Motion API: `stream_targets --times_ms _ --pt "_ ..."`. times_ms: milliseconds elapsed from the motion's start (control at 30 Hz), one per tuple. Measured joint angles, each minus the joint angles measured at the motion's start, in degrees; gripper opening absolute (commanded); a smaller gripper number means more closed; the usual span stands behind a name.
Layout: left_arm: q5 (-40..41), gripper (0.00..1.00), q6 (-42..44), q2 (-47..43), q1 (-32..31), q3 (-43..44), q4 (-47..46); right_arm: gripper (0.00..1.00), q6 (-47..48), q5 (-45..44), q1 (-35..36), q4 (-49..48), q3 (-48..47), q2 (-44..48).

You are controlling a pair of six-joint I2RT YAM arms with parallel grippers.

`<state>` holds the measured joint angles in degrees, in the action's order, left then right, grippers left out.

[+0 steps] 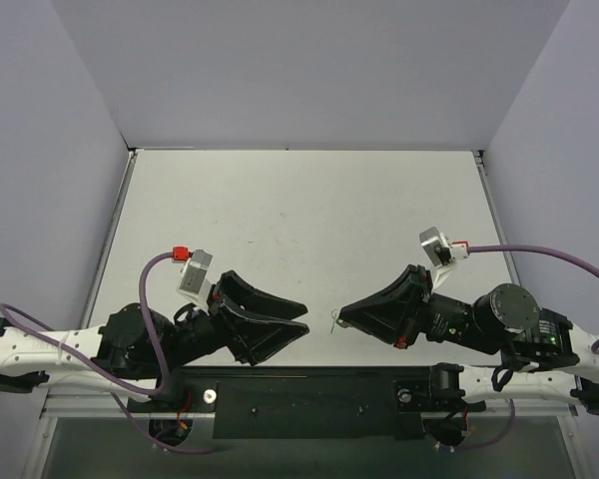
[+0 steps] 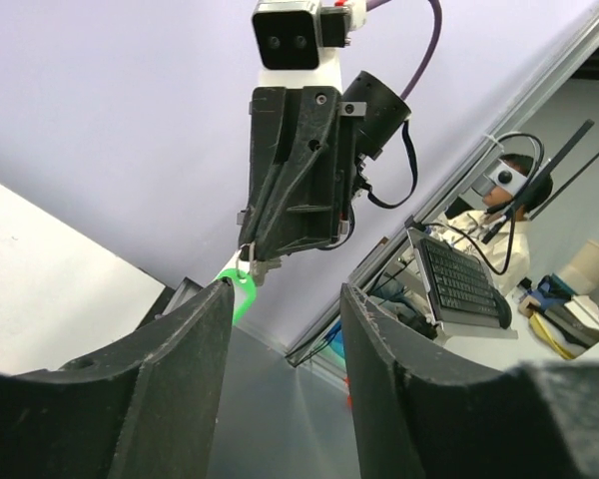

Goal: Remove the keys from the keyring

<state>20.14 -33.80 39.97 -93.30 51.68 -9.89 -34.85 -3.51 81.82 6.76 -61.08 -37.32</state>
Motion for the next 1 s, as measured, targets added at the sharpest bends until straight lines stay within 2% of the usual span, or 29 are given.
stream_targets --times_ms 200,567,1000 --pt "1.9 0.47 -0.1 3.0 0.0 -2.1 -7.5 0.00 0.2 -0.5 0.0 -4.6 1.5 1.2" --pt "3.7 0.33 0.2 6.7 0.0 -1.9 -11.8 0.00 0.2 -0.5 0.0 -8.3 2.5 2.6" --pt "4.7 0.32 0.2 7.7 0.0 -1.9 -14.4 0.00 0.2 -0.5 0.0 -9.6 3.0 2.5"
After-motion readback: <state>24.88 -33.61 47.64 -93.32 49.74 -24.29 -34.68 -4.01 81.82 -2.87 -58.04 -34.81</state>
